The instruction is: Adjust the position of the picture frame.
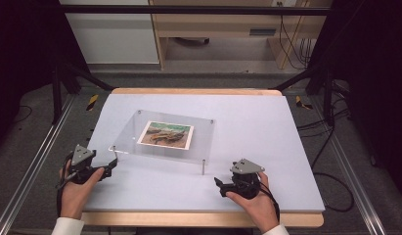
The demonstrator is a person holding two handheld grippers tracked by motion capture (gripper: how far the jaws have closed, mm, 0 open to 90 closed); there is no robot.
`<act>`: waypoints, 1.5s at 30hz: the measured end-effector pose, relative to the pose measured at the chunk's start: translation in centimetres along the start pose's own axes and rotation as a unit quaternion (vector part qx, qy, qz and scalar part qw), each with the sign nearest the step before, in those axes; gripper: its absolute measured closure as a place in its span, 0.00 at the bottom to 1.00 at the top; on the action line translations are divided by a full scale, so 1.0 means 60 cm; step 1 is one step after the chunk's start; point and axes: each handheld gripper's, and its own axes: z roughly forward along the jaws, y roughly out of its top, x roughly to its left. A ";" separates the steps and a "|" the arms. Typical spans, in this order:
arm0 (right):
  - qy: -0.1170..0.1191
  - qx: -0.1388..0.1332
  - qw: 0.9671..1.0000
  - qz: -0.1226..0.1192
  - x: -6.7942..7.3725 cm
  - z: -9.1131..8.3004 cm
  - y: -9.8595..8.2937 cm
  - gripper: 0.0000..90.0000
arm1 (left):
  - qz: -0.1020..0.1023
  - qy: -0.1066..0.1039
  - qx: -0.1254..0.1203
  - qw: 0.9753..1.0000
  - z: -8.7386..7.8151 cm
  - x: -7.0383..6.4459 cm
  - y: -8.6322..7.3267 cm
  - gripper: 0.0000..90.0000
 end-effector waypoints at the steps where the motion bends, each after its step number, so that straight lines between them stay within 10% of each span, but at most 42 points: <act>1: 0.005 -0.005 1.000 -0.005 0.002 0.000 0.001 0.13 | 0.000 0.000 0.000 1.000 0.000 0.000 0.000 0.11; 10: 0.021 0.007 0.999 -0.026 0.033 0.017 0.006 0.24 | 0.028 0.000 -0.021 0.999 -0.001 -0.003 0.001 0.05; 16: 0.020 -0.004 0.999 -0.024 0.047 0.027 0.007 0.27 | 0.009 -0.038 0.004 0.999 0.006 -0.005 -0.001 0.05; 31: 0.030 -0.029 0.999 0.001 0.062 0.070 0.023 0.35 | 0.001 -0.047 -0.017 0.999 0.006 -0.008 0.002 0.07; 45: 0.047 -0.036 0.997 0.046 0.036 0.106 0.037 0.88 | -0.006 -0.053 -0.017 0.998 0.011 -0.012 0.003 0.18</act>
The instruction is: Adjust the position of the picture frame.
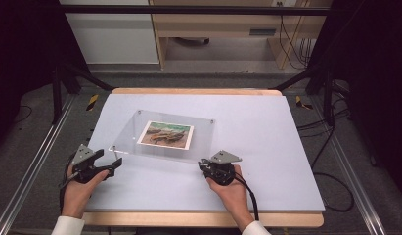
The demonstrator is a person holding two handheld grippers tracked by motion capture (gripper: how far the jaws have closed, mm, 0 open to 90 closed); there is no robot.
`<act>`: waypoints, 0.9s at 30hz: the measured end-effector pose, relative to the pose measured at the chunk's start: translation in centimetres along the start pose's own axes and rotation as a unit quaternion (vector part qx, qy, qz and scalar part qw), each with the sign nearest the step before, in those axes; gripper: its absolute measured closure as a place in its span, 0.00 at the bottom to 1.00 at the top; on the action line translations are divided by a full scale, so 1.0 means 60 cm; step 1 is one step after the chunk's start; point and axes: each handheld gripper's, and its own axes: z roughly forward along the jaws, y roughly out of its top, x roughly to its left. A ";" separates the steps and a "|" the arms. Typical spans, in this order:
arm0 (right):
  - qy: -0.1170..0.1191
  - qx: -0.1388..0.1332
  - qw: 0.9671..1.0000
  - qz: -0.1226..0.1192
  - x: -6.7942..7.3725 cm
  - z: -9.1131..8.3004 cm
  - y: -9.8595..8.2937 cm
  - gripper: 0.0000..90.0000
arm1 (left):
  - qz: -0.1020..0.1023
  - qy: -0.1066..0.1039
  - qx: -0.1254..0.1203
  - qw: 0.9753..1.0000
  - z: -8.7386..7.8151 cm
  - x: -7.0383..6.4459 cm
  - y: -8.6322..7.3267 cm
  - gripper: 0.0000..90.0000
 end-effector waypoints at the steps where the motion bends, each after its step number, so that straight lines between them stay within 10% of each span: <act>1: 0.009 -0.001 1.000 0.009 -0.002 0.000 0.000 0.90 | 0.001 -0.001 0.002 1.000 0.001 -0.001 0.000 0.19; 12: 0.043 -0.027 0.998 0.044 -0.008 -0.011 0.014 0.95 | 0.002 -0.004 -0.002 1.000 0.013 0.000 0.000 0.54; 27: 0.058 -0.033 0.995 0.069 -0.016 -0.013 0.020 0.94 | -0.031 0.009 -0.074 0.997 0.038 0.013 0.016 0.91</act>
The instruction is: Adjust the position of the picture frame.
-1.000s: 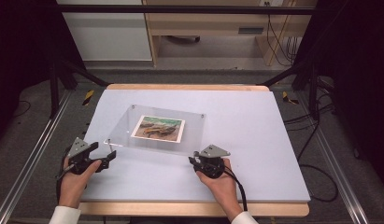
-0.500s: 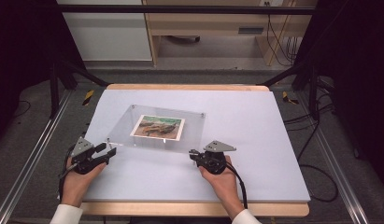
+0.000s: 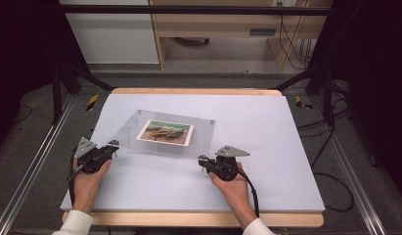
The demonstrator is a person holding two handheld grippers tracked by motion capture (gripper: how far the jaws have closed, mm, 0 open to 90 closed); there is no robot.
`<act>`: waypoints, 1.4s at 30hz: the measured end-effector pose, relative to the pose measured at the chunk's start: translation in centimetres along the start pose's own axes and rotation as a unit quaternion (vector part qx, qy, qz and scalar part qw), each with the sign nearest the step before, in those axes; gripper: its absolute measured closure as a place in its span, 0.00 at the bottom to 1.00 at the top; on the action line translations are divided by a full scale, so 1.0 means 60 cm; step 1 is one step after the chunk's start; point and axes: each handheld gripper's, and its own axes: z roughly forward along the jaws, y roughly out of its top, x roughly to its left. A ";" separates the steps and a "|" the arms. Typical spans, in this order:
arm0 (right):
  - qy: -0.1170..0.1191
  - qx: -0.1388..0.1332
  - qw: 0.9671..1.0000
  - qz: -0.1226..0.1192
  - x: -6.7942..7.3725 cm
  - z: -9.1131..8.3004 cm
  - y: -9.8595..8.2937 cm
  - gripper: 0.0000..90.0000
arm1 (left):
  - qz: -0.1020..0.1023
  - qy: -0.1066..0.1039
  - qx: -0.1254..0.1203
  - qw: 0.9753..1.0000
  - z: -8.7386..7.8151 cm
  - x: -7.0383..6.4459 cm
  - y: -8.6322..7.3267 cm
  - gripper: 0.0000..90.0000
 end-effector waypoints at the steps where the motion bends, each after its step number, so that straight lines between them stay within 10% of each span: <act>1: 0.000 0.000 1.000 0.000 0.000 0.000 0.000 0.94 | 0.000 0.000 0.000 1.000 0.000 0.000 0.000 0.92; 27: -0.067 -0.010 0.998 -0.013 0.012 0.006 0.009 0.93 | -0.041 -0.025 0.022 0.999 0.002 -0.004 0.014 0.94; 34: -0.094 -0.022 0.995 -0.025 0.006 -0.024 0.036 0.92 | -0.015 -0.029 0.019 0.999 -0.026 -0.043 0.042 0.94; 42: -0.095 -0.041 0.994 -0.029 -0.009 -0.067 0.055 0.92 | -0.030 -0.037 0.014 0.999 -0.036 -0.079 0.057 0.94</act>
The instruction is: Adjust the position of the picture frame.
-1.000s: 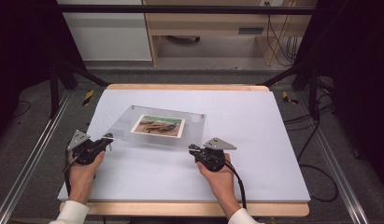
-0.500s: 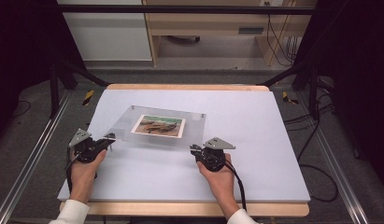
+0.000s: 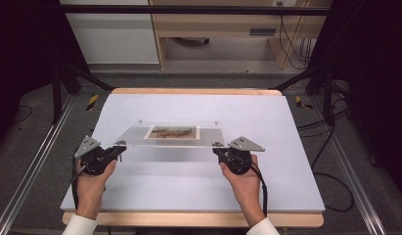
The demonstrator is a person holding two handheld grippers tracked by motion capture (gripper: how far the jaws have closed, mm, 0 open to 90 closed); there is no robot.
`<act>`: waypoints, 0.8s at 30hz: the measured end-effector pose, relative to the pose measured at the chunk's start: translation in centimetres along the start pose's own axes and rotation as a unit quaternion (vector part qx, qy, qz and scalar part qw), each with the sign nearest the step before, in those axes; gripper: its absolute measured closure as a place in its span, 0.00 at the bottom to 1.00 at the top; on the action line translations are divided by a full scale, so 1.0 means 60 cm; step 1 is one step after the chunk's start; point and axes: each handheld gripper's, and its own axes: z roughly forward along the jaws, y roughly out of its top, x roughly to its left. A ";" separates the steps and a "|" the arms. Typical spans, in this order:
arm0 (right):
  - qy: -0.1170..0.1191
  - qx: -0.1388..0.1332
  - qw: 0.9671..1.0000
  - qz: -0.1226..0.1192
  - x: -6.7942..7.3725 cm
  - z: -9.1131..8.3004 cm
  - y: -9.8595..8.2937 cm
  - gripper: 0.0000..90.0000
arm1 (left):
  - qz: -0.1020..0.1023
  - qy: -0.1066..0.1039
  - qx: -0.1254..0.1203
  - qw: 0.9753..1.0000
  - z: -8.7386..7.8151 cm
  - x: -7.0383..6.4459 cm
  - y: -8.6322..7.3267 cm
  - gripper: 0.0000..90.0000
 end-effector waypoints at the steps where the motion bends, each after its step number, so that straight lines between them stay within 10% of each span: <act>1: -0.002 0.000 1.000 0.000 -0.003 -0.003 0.001 0.92 | 0.000 0.000 0.000 1.000 0.000 0.000 0.000 0.94; 24: -0.032 -0.027 0.999 0.012 -0.082 -0.075 0.017 0.91 | 0.019 -0.026 -0.043 0.999 0.036 -0.100 0.051 0.93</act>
